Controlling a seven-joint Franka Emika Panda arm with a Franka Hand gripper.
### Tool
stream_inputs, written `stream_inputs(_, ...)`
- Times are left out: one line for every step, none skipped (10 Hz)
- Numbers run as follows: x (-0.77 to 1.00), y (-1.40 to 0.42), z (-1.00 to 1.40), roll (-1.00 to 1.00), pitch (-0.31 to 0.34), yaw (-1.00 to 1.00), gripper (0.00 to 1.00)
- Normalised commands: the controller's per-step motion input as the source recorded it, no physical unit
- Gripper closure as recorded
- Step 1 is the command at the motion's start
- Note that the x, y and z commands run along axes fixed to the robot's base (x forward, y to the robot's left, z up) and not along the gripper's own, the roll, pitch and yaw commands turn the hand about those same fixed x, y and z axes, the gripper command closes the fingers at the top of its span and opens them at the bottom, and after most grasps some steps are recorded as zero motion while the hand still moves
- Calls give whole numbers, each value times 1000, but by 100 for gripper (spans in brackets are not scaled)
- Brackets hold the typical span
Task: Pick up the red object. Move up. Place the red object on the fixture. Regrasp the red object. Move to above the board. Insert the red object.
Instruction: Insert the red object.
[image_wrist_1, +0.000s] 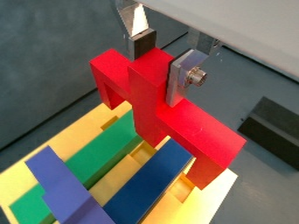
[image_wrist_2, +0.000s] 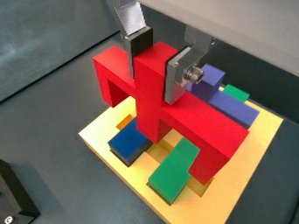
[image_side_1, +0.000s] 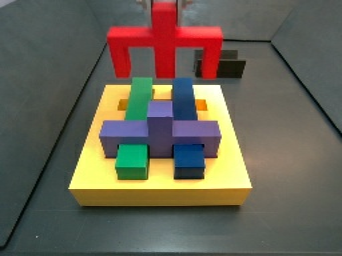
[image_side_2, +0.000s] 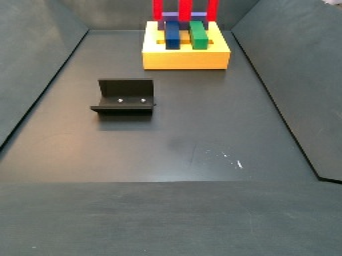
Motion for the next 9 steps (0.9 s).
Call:
stream_inputs(-40,0,-317,14,-43,3,100)
stream_inputs(-66,0,-229,-27,-104,17,100)
stream_inputs(0,0,-214,-11,-56,31,100)
stream_inputs(0,0,-200,-41,-56,3,100)
stream_inputs(0,-6,-277,-1,-73,11,100)
stream_inputs(0,0,-226,-21,-51,0,100)
stream_inputs(0,0,-163,-17,-40,6,100)
stream_inputs(57,-20,-83,0,0,26,100)
stream_inputs(137,0,-31,0,0,0,100)
